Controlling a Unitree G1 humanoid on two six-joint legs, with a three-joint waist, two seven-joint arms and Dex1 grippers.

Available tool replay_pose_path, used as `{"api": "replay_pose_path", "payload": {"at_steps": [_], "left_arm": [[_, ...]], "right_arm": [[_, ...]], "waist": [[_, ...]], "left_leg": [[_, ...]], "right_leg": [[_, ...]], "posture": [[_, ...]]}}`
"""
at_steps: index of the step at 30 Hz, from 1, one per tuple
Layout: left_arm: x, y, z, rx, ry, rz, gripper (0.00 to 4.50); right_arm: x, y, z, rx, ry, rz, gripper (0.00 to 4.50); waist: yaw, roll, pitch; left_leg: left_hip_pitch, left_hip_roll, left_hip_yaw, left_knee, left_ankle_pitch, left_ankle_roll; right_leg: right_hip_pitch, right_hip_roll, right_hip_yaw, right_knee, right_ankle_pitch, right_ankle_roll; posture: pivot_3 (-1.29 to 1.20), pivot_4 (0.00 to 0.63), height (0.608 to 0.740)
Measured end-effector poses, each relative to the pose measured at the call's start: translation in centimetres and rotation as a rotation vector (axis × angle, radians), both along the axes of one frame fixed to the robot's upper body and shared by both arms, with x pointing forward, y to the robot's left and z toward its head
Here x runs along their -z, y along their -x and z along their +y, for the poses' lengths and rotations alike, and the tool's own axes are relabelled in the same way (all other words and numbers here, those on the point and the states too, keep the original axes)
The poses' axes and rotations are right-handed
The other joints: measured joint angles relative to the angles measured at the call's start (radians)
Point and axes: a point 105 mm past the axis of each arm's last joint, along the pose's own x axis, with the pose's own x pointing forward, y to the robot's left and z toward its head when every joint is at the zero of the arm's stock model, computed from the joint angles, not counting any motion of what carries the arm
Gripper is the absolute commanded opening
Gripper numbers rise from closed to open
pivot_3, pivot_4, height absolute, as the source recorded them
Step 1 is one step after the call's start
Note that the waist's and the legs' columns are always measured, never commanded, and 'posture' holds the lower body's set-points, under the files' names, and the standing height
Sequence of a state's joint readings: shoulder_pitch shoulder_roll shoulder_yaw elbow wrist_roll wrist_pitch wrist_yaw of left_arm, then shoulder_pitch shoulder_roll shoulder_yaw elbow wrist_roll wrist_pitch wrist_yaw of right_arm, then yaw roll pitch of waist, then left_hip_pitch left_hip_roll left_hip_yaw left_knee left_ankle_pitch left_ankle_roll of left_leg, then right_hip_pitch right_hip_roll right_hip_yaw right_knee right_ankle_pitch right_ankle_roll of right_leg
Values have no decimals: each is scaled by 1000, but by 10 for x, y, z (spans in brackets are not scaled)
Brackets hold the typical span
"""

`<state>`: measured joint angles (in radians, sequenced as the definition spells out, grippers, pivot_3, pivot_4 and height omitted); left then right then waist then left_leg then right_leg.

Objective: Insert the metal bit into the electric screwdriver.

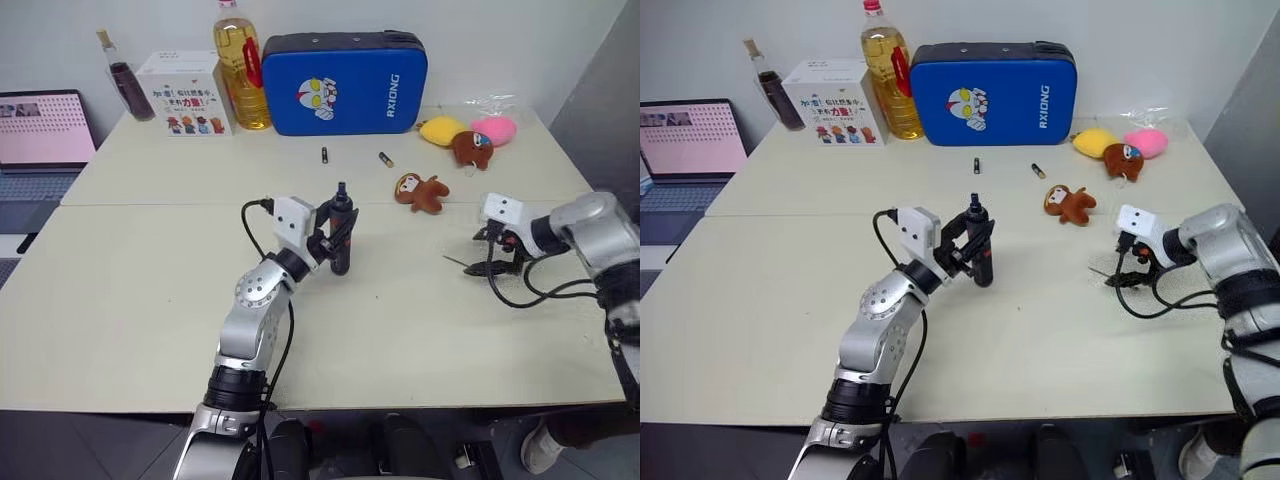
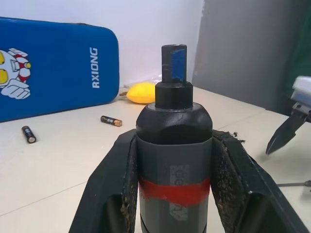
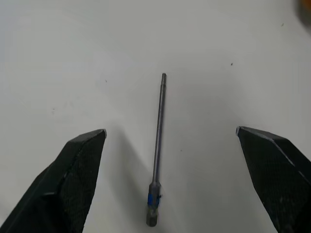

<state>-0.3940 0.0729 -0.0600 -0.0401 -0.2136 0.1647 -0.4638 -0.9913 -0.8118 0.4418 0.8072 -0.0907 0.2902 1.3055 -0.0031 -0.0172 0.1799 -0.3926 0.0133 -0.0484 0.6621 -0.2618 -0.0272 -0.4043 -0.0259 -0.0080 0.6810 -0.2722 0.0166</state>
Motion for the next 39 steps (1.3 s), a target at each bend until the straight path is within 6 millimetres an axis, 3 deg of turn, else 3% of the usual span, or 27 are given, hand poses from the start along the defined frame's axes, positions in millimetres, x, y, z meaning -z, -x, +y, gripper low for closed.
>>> {"api": "replay_pose_path", "payload": {"at_steps": [3, 9, 12, 22, 30, 39], "left_arm": [[2, 2, -2, -8, 7, 2, 1665], [2, 2, 0, -29, 15, 6, 1665], [1, 2, 1, -36, 15, 5, 1665], [1, 1, 3, -55, 24, 9, 1665], [-1, -7, 8, -69, 38, 20, 1665], [0, -8, 12, -72, 46, 18, 1665]], "right_arm": [[10, -2, -2, 4, 37, 31, 4500], [10, -6, 1, 14, 50, 68, 4500], [9, -7, 1, 35, 48, 90, 4040], [9, -6, 3, 19, 66, 130, 1573], [11, -5, 6, -1, 62, 137, 45], [11, -4, 6, 8, 32, 136, 19]], "waist": [[2, 0, 0], [1, 0, -1], [2, 1, -1], [1, 1, -1], [-1, 1, -1], [-3, 1, -2]], "left_leg": [[0, -1, 0, 0, 0, -1], [1, -1, 0, 0, 0, 0], [1, -1, 0, 0, 0, 0], [1, -1, 0, 0, 0, 0], [1, -1, 0, 0, 0, 0], [1, 0, 0, 0, 0, 0]], "right_leg": [[0, -1, 0, 0, 0, 0], [1, -2, 0, 0, 0, 0], [1, -2, 0, 0, 0, 0], [1, -2, 0, 0, 0, 0], [1, -1, 0, 0, 0, 0], [1, -1, 0, 1, 0, 0]], "posture": [[0, 150, 740], [0, 150, 740], [0, 150, 740], [0, 150, 740], [0, 150, 740], [0, 150, 740]]}}
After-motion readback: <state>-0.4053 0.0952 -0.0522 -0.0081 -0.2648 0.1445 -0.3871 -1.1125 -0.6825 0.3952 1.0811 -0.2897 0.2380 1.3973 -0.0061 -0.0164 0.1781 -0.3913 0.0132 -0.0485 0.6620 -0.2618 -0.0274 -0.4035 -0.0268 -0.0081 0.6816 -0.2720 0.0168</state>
